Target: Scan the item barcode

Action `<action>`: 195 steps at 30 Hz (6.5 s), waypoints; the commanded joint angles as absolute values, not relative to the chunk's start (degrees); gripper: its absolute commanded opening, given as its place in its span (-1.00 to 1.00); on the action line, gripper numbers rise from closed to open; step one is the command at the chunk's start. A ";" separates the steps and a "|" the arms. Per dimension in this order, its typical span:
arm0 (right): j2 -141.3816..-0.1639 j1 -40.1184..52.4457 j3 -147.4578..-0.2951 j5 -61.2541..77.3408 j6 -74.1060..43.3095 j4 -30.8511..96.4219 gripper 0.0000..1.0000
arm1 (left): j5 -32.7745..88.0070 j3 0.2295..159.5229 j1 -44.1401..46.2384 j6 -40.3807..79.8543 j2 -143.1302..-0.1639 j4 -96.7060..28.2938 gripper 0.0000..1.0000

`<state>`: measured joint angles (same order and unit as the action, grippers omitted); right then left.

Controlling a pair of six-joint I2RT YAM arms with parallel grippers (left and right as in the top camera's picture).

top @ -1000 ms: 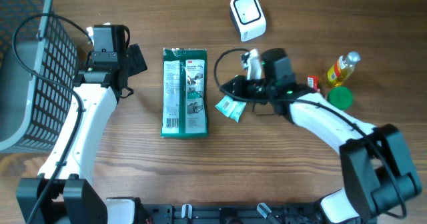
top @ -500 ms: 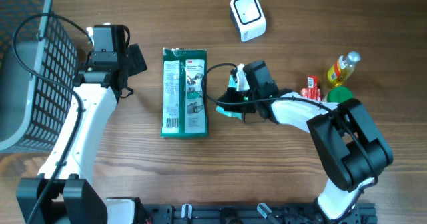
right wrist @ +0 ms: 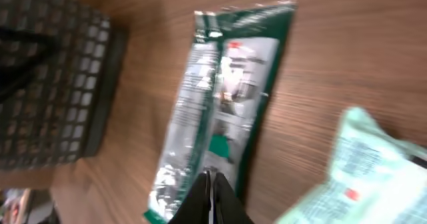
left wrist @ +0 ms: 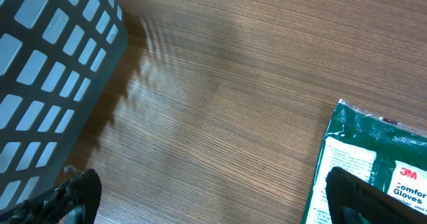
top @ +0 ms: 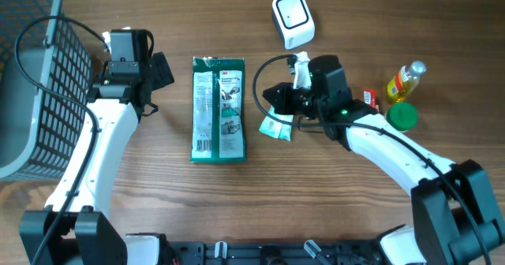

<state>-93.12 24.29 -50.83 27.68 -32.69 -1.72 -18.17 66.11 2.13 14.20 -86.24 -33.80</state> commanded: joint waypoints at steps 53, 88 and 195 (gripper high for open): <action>-92.49 28.14 -45.52 2.35 -57.34 19.38 -0.85 | -18.70 66.72 1.85 13.69 -86.19 -33.63 1.00; -93.80 31.77 -41.76 -1.74 -61.28 13.65 -0.84 | -18.70 66.72 1.85 13.69 -86.19 -33.63 1.00; -106.00 16.73 -55.88 25.69 -17.15 18.61 -0.12 | -18.70 66.72 1.85 13.69 -86.19 -33.63 1.00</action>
<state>-104.97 16.67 -57.23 23.20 -17.04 19.11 -18.17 66.11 2.13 14.20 -86.26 -33.80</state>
